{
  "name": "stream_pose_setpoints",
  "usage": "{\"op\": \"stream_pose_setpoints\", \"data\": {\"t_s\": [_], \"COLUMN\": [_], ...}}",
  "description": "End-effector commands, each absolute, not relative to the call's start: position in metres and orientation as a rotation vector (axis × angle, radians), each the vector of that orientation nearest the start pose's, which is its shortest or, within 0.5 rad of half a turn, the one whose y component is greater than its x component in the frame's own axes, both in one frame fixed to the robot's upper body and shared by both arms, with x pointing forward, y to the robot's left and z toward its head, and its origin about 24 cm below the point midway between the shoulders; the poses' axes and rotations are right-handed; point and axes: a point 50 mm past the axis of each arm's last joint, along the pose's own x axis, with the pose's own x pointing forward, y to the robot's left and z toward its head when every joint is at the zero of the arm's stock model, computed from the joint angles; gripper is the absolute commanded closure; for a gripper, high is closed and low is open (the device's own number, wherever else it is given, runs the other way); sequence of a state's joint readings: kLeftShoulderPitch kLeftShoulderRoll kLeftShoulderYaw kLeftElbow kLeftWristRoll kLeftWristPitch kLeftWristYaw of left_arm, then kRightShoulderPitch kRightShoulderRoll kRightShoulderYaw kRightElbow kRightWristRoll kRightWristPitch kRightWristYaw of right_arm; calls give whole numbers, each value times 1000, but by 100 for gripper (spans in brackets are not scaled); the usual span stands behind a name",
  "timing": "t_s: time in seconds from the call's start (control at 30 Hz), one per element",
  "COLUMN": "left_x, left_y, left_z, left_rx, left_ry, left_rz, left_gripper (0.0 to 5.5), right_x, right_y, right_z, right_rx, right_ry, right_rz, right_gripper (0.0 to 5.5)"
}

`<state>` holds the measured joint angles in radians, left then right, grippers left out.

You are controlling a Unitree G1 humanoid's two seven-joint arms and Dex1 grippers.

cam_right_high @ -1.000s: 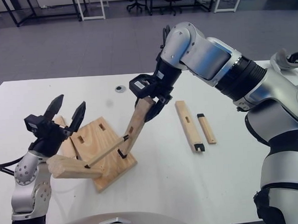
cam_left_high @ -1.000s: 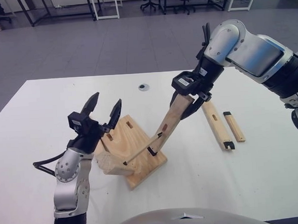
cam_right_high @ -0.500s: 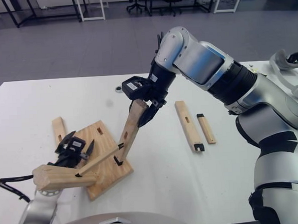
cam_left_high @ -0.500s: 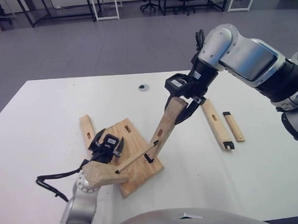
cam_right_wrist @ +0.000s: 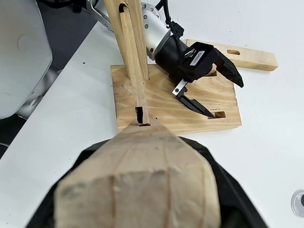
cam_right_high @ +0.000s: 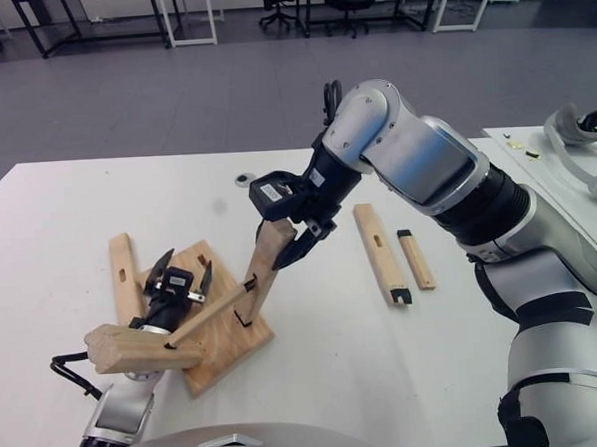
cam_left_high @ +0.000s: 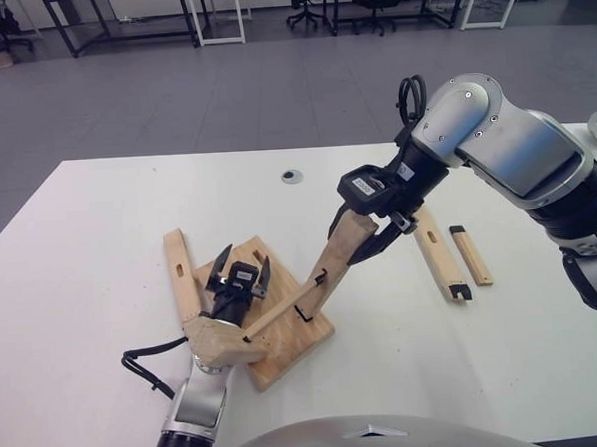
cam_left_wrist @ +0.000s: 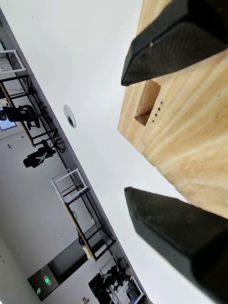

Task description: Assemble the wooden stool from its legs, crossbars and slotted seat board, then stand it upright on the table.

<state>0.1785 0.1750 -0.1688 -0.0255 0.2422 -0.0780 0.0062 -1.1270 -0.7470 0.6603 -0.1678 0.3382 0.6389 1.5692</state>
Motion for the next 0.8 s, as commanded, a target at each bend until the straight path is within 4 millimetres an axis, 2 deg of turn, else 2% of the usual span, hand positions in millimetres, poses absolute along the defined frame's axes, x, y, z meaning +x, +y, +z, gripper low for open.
{"op": "stream_pose_setpoints", "data": {"t_s": [0.03, 0.13, 0.27, 0.33, 0.43, 0.5, 0.57, 0.63, 0.7, 0.8], "left_x": [199, 203, 207, 209, 212, 214, 215, 218, 220, 222], "left_y": [153, 155, 156, 156, 155, 154, 154, 154, 153, 153], "left_z": [-26, -22, -17, -15, -15, -14, -14, -13, -13, -13], "left_rx": [368, 357, 351, 351, 350, 346, 347, 352, 354, 355], "left_ry": [269, 254, 240, 235, 231, 225, 220, 212, 204, 200], "left_rz": [-187, -185, -189, -195, -201, -207, -210, -217, -229, -240], "left_gripper": [157, 157, 157, 157, 157, 157, 157, 157, 157, 157], "right_x": [261, 256, 248, 246, 253, 255, 256, 253, 246, 248], "right_y": [-56, -41, -30, -25, -30, -34, -45, -55, -59, -58], "right_z": [216, 211, 182, 176, 180, 185, 189, 195, 200, 205], "right_rx": [-909, -882, -802, -753, -714, -575, -456, -439, -460, -460], "right_ry": [442, 454, 574, 601, 665, 702, 776, 782, 752, 684], "right_rz": [1964, 1999, 2002, 1969, 1847, 1754, 1735, 1751, 1779, 1774], "right_gripper": [343, 343, 343, 343, 343, 343, 343, 343, 273, 212]}}
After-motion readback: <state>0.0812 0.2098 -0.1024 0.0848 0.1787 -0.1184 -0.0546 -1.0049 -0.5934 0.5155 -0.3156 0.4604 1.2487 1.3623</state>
